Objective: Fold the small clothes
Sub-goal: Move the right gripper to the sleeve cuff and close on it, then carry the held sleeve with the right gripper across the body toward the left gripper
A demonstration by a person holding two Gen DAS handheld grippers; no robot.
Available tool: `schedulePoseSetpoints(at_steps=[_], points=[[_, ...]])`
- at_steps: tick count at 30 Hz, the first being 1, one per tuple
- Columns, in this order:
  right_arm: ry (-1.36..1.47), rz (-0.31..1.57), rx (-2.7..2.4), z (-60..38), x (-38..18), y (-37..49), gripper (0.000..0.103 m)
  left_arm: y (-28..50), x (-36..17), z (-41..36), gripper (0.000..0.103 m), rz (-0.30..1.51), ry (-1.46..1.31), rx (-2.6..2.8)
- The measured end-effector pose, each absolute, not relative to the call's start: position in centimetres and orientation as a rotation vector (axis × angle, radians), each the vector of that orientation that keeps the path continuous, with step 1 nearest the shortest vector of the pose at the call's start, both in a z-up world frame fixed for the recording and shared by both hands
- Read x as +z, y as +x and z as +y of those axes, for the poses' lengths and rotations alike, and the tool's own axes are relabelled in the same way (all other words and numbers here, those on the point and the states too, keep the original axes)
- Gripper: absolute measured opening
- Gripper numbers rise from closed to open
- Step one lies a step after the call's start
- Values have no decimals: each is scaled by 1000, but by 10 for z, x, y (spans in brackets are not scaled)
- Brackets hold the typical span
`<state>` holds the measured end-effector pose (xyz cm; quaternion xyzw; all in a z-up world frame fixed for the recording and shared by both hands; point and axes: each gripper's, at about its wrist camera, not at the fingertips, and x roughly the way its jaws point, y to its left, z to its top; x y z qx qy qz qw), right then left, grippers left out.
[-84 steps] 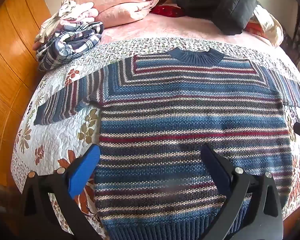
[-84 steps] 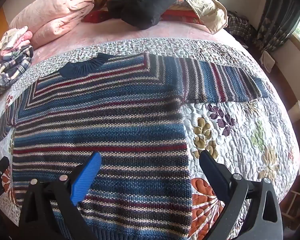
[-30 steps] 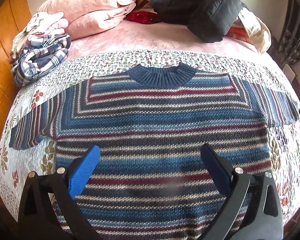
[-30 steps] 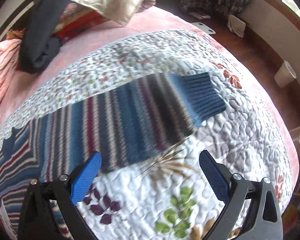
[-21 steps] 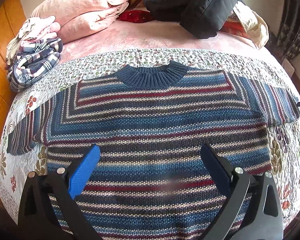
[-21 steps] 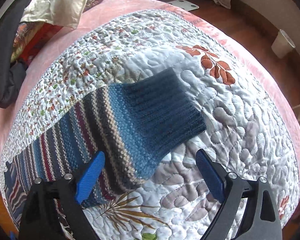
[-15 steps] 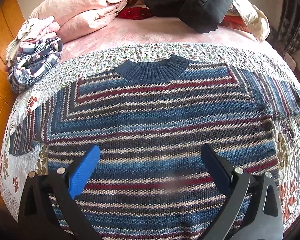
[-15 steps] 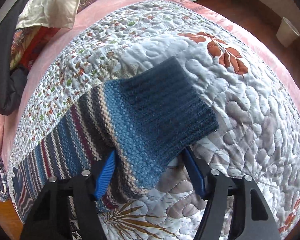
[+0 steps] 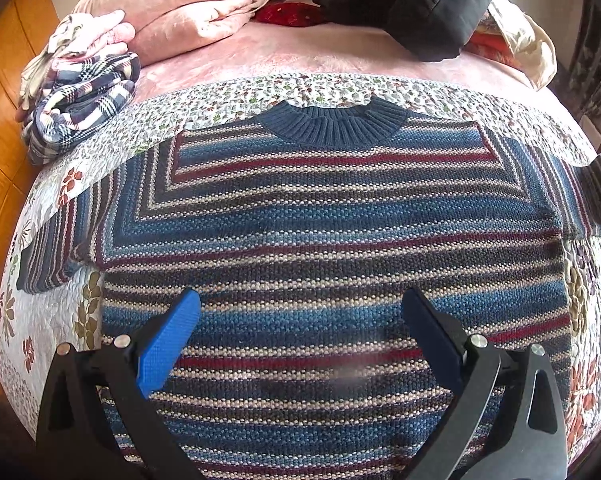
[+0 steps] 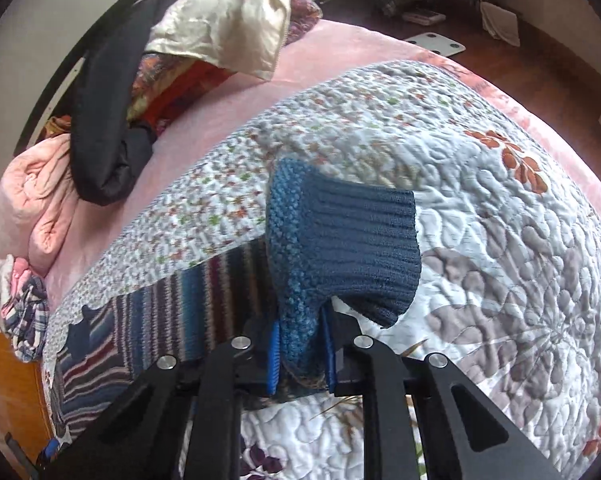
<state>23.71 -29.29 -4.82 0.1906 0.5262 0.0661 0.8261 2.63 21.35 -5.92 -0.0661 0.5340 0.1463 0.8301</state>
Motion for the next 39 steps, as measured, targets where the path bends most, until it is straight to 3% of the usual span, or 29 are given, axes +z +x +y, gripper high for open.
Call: schedulePoseSetpoints(at_steps=[13, 29, 31, 36, 39], points=[[345, 1100, 460, -116, -15, 200, 17, 12, -67, 245, 100, 1131, -192, 347], [100, 1177, 585, 22, -69, 164, 17, 31, -62, 249, 100, 1116, -232, 297], [92, 1202, 585, 26, -80, 162, 18, 39, -59, 242, 99, 1113, -228, 280], [82, 1249, 641, 23, -94, 150, 37, 66, -56, 221, 99, 1128, -253, 212], [76, 1219, 669, 2, -79, 134, 37, 84, -57, 203, 99, 1151, -272, 151]])
